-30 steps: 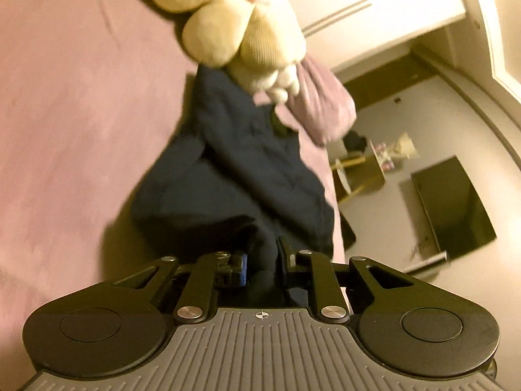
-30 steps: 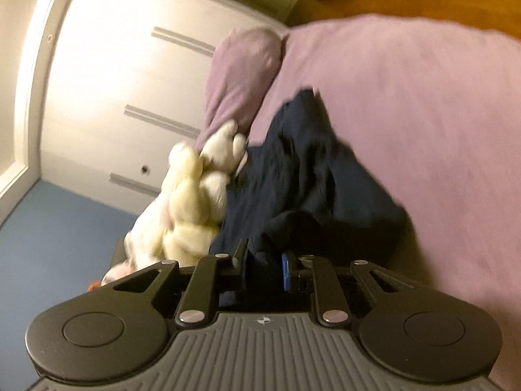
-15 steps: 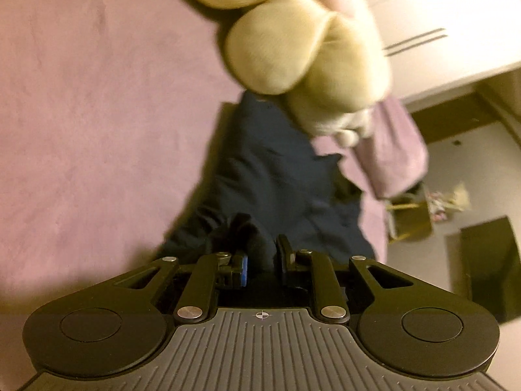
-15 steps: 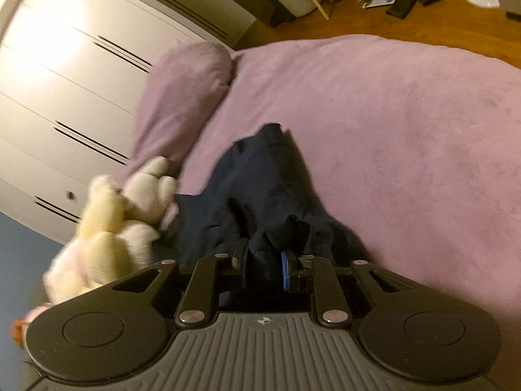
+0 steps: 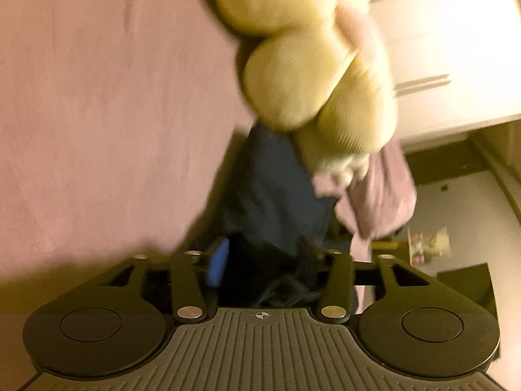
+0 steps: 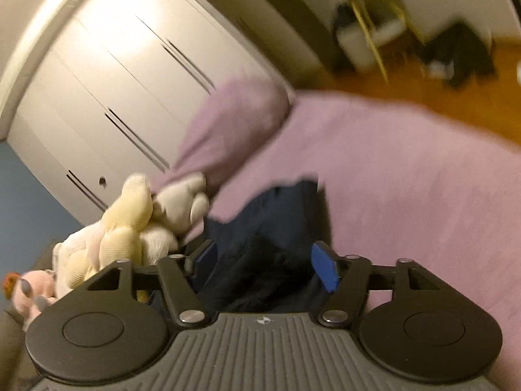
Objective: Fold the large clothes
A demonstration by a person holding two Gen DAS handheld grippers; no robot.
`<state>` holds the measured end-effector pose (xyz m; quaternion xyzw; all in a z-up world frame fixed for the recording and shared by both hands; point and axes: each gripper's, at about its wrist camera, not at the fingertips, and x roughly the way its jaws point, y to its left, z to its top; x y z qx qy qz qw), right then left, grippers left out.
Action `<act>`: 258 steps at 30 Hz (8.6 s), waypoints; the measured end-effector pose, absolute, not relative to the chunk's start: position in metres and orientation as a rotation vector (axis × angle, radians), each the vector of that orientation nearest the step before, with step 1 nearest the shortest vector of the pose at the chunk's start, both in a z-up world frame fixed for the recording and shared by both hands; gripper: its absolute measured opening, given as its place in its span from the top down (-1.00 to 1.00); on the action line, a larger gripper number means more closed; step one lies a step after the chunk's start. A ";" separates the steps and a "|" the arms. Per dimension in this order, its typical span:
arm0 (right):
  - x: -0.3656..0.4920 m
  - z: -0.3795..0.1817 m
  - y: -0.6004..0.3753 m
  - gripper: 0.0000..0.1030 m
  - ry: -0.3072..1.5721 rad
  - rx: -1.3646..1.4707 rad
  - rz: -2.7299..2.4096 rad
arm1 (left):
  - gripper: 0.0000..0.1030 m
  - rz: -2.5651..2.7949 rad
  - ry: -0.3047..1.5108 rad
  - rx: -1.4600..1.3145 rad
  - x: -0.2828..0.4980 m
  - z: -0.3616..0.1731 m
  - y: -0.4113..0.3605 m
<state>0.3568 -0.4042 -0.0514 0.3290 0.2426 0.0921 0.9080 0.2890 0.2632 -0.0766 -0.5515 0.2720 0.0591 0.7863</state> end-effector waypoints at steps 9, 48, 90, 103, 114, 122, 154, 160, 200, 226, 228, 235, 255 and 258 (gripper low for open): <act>0.388 -0.078 -0.355 -0.27 0.698 0.273 0.177 | -0.82 0.073 0.671 -0.873 0.298 -0.076 0.249; 0.585 -0.087 -0.221 0.84 0.462 -0.115 -0.197 | 0.41 0.449 0.523 -0.152 0.500 -0.074 0.153; 0.569 -0.135 -0.128 0.71 0.555 0.153 0.262 | -0.81 0.196 0.495 -0.207 0.499 -0.117 0.085; 0.532 -0.119 -0.294 1.00 0.520 0.479 0.028 | -0.85 0.471 0.478 -0.231 0.450 -0.100 0.160; 0.380 -0.107 -0.398 -0.10 0.688 0.753 0.058 | -0.90 0.248 0.656 -0.305 0.330 -0.091 0.192; 0.412 -0.133 -0.393 -0.49 0.777 0.941 0.107 | -0.80 0.071 0.823 -0.685 0.328 -0.112 0.202; 0.209 -0.034 -0.394 -0.05 0.844 0.477 0.066 | -0.36 0.159 0.916 -0.503 0.121 -0.051 0.167; 0.228 0.007 -0.335 -0.31 0.694 0.272 0.155 | -0.64 0.234 0.761 -0.306 0.154 -0.006 0.130; 0.356 -0.082 -0.259 0.68 0.631 -0.042 -0.006 | -0.99 0.413 0.641 -0.065 0.307 -0.090 0.101; 0.254 -0.056 -0.239 0.64 0.655 0.165 0.276 | -1.00 0.199 0.793 -0.461 0.176 -0.091 0.188; 0.241 -0.059 -0.223 0.64 0.660 0.169 0.311 | -1.00 0.135 0.806 -0.588 0.173 -0.098 0.195; 0.229 -0.067 -0.186 0.63 0.721 0.167 0.349 | -0.85 0.052 0.823 -0.761 0.193 -0.123 0.207; 0.220 -0.065 -0.137 0.79 0.814 0.023 0.300 | 0.22 -0.142 0.762 -0.928 0.202 -0.069 0.205; 0.209 -0.066 -0.136 0.78 0.755 0.014 0.302 | 0.23 -0.141 0.764 -0.872 0.203 -0.057 0.198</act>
